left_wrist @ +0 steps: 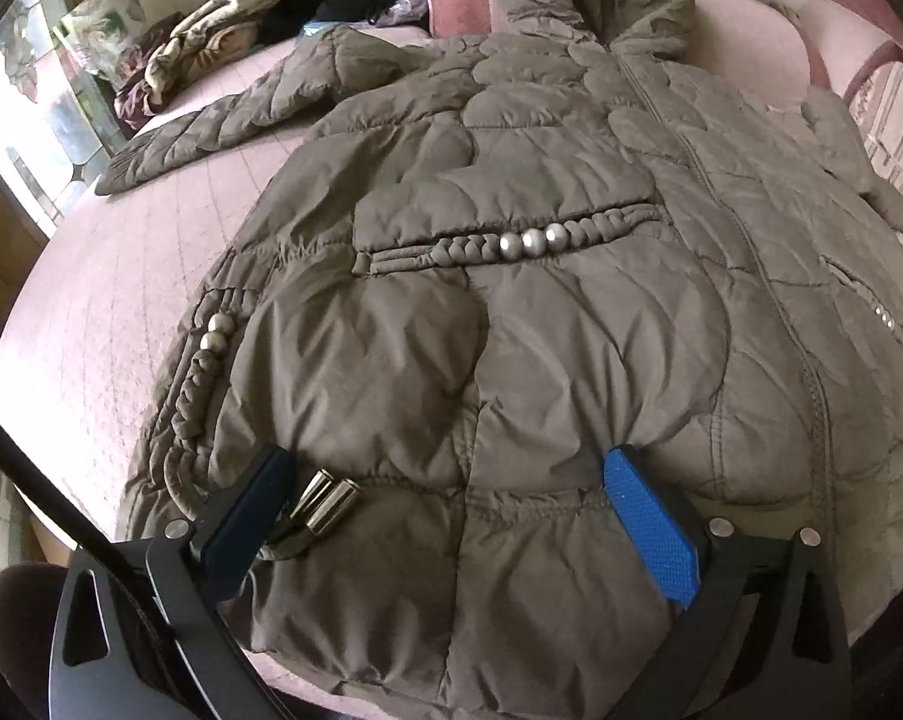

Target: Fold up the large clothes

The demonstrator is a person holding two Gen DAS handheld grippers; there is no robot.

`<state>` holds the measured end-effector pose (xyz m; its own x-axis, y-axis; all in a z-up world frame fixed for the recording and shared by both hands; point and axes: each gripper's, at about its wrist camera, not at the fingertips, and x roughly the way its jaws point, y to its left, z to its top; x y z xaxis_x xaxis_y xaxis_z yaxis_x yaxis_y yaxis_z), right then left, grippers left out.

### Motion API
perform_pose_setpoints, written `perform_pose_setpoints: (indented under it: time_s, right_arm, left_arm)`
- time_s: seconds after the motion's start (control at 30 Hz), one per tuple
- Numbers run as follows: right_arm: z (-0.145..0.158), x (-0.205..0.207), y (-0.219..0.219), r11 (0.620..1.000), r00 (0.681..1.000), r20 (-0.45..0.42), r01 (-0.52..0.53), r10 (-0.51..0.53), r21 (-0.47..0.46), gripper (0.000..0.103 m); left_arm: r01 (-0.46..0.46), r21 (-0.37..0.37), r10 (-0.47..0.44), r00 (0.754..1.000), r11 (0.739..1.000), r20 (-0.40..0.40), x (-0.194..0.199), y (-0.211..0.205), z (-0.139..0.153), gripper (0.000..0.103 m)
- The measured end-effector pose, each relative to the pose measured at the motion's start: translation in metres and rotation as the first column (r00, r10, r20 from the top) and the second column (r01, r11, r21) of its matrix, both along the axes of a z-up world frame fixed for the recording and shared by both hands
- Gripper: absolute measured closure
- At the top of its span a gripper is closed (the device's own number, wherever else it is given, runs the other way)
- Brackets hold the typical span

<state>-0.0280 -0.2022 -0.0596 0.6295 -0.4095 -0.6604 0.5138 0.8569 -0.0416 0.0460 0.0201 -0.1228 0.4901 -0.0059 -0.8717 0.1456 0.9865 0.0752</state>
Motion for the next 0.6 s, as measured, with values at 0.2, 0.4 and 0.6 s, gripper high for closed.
perform_pose_setpoints:
  time_s: [0.2,0.4,0.6]
  right_arm:
    - [0.004,-0.004,-0.002,1.0,1.0,0.021,0.01,-0.009,-0.009,0.0]
    - [0.008,-0.009,-0.005,1.0,0.999,0.033,0.01,-0.011,0.008,0.0]
    - [0.013,-0.015,-0.02,0.999,0.998,0.039,0.048,-0.049,0.022,0.0]
  left_arm:
    - [-0.076,-0.094,0.082,0.995,0.993,0.063,-0.011,0.024,0.036,0.0]
    - [-0.113,-0.06,0.122,0.979,0.992,0.162,-0.019,0.047,0.064,0.0]
    - [-0.154,-0.043,0.159,0.971,0.987,0.178,-0.014,0.073,0.068,0.0]
